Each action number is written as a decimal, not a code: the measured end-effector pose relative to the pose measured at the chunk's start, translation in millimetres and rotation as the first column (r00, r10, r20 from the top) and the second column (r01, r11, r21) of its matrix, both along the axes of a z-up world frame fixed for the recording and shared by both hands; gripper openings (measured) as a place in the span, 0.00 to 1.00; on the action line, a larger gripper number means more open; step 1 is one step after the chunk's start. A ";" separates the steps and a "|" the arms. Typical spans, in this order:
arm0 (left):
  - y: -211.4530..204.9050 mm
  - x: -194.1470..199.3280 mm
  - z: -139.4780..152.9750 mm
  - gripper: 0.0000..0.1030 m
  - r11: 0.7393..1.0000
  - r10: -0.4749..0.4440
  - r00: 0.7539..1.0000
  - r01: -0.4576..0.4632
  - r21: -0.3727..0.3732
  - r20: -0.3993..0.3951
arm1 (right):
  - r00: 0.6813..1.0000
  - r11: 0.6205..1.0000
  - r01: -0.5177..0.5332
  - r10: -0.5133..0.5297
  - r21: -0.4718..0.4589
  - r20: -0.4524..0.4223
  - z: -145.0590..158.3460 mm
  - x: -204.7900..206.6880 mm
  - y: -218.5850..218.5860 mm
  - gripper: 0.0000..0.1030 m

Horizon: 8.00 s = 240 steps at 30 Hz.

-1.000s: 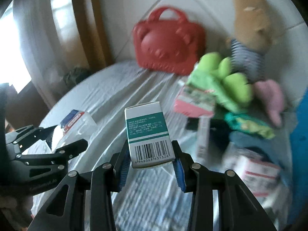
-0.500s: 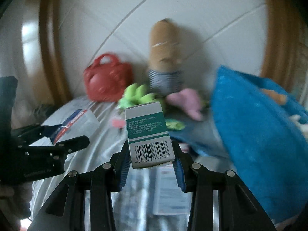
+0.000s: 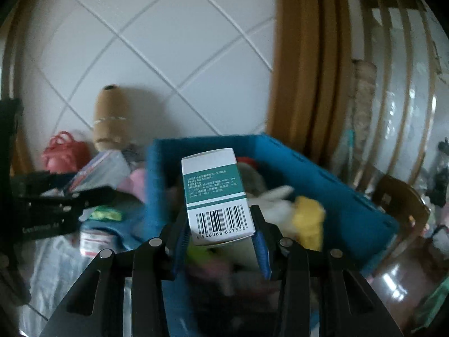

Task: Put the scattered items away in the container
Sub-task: 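Carry both boxes over the blue crate and open both tools, then move both tools back toward the Tylenol box and tissue pack, then grasp the white Tylenol box with left tool while right tool grasps tissue pack, then lift the Tylenol box and tissue pack together toward the blue crate, then open left tool over the crate while right tool drops the tissue pack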

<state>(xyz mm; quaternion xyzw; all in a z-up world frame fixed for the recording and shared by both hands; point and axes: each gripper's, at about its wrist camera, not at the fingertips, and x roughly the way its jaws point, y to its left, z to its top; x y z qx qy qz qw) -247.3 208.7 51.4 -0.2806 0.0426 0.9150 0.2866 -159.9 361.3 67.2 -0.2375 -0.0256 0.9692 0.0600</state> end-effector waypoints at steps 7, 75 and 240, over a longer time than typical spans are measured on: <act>90.0 -7.7 -8.0 0.61 0.995 -0.024 1.000 0.025 -0.095 0.020 | 0.998 0.997 0.055 -0.053 -0.052 0.028 -16.8 -6.2 74.8 0.39; -366.8 -71.1 -249.1 0.89 0.790 0.612 0.707 -0.540 -0.289 0.353 | 0.828 0.920 -0.339 0.391 -0.196 0.401 -217.6 -161.9 -300.7 1.00; 106.8 -22.8 -29.6 0.76 0.988 -0.046 0.995 0.059 -0.141 0.088 | 0.974 0.984 0.174 -0.167 -0.033 0.154 -47.3 -16.4 59.2 1.00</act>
